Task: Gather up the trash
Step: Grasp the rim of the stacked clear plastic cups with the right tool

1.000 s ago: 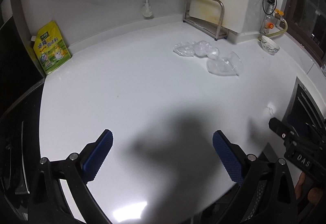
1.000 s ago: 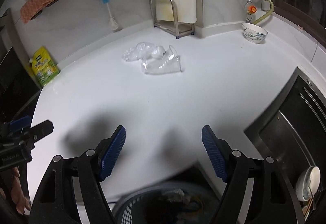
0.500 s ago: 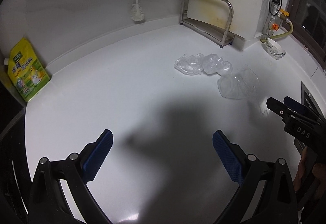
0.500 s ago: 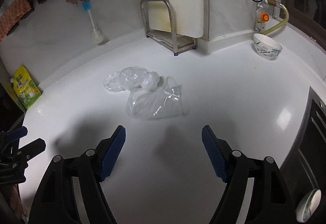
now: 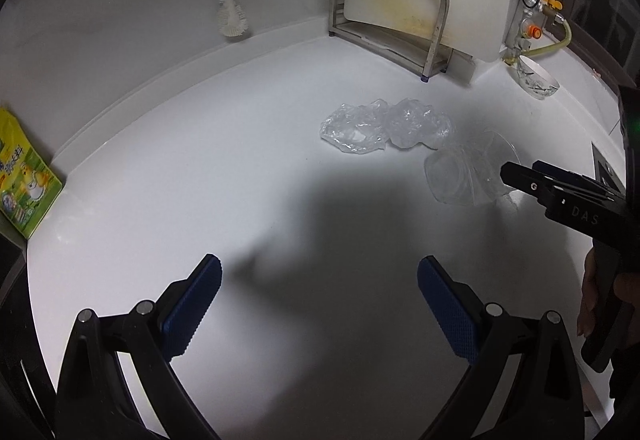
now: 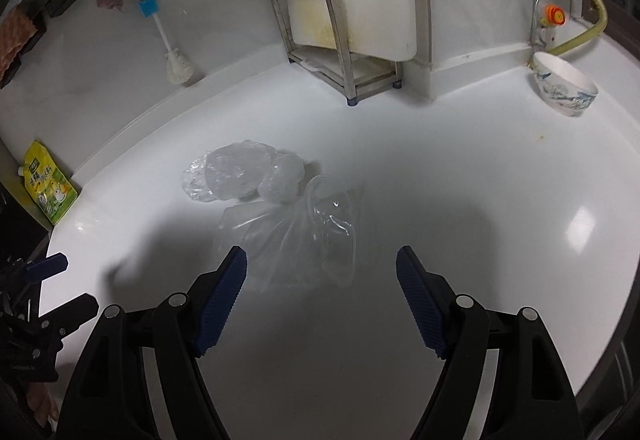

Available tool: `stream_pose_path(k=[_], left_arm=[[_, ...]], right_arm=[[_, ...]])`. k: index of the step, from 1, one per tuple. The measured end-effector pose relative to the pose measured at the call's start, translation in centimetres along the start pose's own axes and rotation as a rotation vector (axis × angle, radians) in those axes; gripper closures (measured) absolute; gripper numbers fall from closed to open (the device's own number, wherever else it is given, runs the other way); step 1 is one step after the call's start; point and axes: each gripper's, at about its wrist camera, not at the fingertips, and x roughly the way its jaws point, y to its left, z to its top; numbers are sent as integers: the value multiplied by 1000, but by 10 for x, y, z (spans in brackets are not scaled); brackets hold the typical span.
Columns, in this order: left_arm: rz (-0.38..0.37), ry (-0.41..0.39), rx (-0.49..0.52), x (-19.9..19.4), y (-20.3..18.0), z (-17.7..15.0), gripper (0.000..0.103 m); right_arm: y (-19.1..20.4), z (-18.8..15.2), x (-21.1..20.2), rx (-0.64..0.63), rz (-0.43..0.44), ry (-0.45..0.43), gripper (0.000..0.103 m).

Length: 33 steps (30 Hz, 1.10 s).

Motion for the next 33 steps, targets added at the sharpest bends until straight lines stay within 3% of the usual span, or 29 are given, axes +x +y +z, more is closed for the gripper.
stream_pose_path(k=[15,17,21,24,28,33], left_arm=[[-6,23,-1,23,11,7,6],[-6,27,-9,24,12,6,6],[-2,28,-8,24,11,5,6],[-1,23,-8,24,10,6,6],[-1,18,-1,25,7,7,6],[-7,-2,9,27,-1,13,6]], right_arm=[[11,9,28,-93,17,39,31],[13,7,30,-100,32,48,45],[16,0,31,-98,58,62,62],[17,-5,30,-93,77,60,83],[18,-10,23,-77,86,33,93],[9,-14,9,-22,61,-8,93]])
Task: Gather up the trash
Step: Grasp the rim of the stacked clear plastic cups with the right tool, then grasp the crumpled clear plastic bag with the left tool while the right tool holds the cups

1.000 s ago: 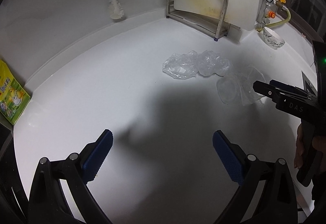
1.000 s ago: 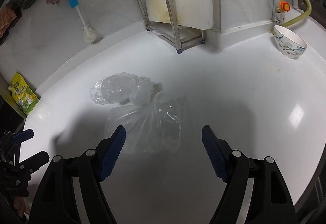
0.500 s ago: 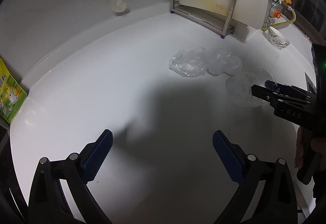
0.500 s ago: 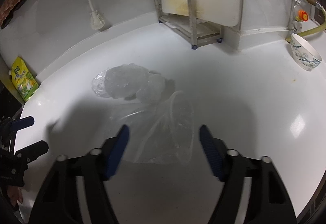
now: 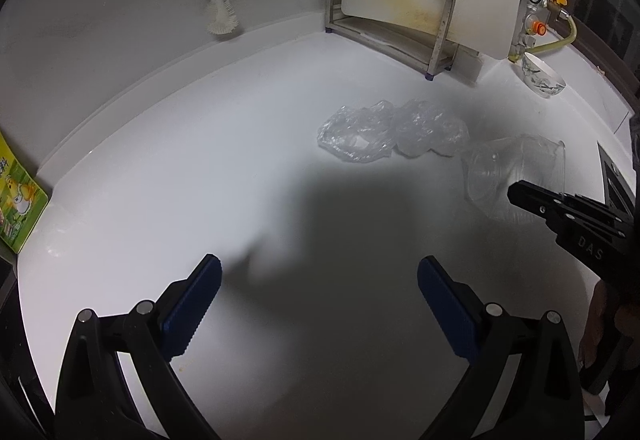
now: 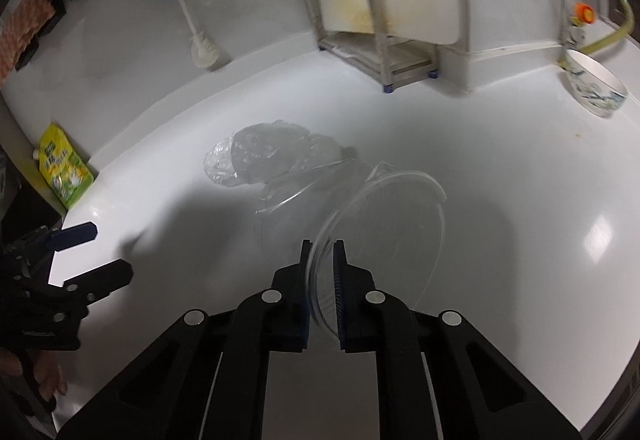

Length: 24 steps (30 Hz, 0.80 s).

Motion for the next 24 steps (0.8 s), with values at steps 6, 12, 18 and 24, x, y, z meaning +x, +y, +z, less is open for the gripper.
stream_pose_path(k=[6,12,18,24], left_arm=[[-20,-51,14,9,-18,22,6],[-42,-93,32,23,-37,47,6],[-79,-130,21,36,-48,75,6],[-85,-97,-14,66,-56,92,6]], right_arm=[[-16,-2,-18,76,-62,-46,93],[-34,-7,-38,167,-96,-82,93],[-43,-16,-41,200,-100,-91,93],[-44,-20,-40,214,-96,-90,93]])
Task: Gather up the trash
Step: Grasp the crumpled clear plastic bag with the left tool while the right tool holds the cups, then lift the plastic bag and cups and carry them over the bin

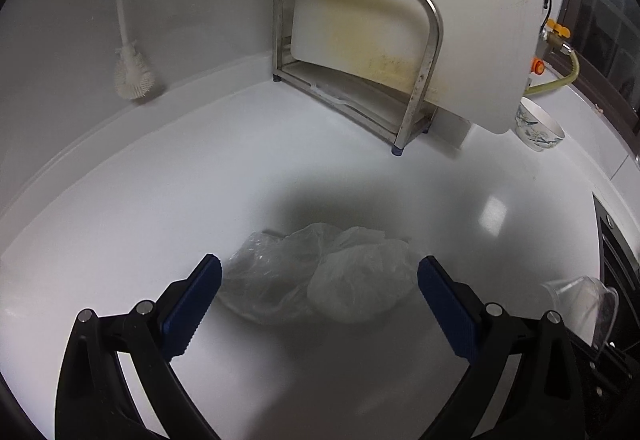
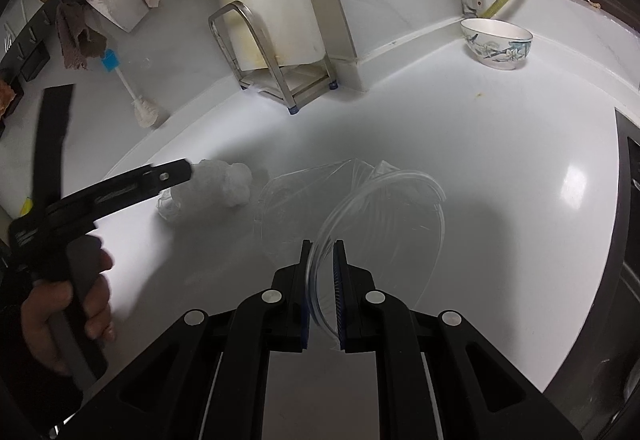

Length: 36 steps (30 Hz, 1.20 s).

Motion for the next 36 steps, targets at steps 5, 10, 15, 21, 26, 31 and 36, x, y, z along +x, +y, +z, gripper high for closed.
stream_pose_path(k=[5,10,15,21,26,31,36], left_arm=[[16,10,17,20,-5,0,7],[-30,10,5,23,-4,-5,30],[-97,29,4,19,-6,-8,70],[-139,47,14,2,-8,-16,85],[-131,41,22,-22,-4,-28,85],[-93,23,45,-54,1,-46,85],[-71,11,48,-86,3,-64,85]], right_arm=[[-1,0,-4,5,-3,-12,93],[0,-1,-9,7,-14,-19,93],[4,-3,-14,6,-18,-24,93],[12,-7,-26,6,-17,-34,93],[19,-19,-40,5,-24,-34,93],[25,-36,-55,4,-17,-22,93],[35,-55,-75,4,-12,-9,93]])
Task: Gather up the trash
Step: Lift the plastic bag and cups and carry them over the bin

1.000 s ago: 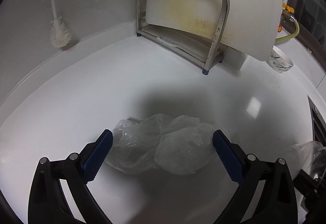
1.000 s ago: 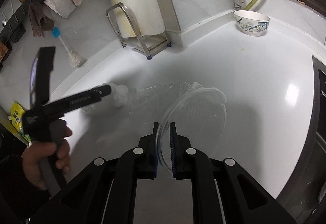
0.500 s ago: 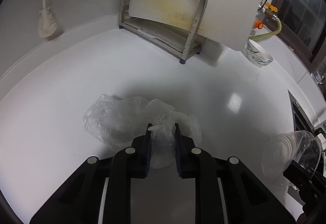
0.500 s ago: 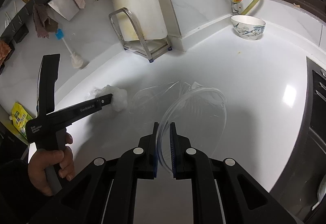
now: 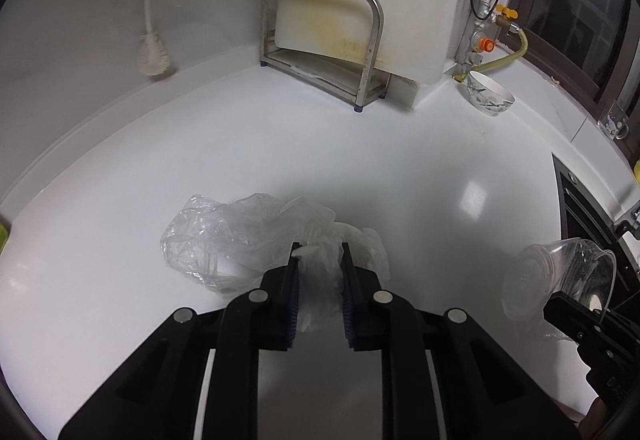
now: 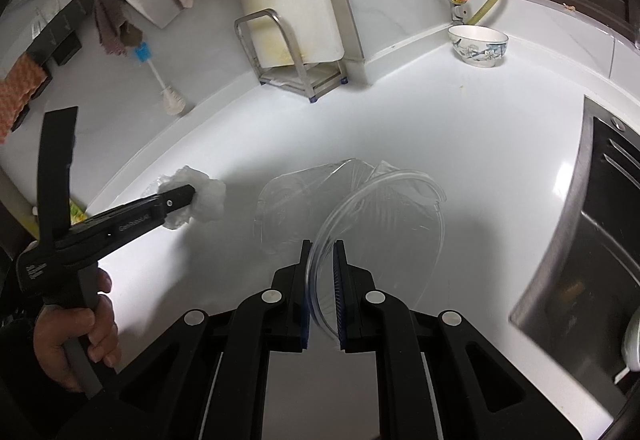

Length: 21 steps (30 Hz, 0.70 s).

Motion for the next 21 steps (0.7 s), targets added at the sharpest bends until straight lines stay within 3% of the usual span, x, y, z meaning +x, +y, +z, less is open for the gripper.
stream_pose_path(k=[11,21], left_arm=[[4,-2,-14,-65,-18,-50,85],[57,-13,-51,-119,-55,-99,85]], right_arm=[[14,-43,-51,-25,30,42,93],[-20,-86,-102,-50,96,69,93]])
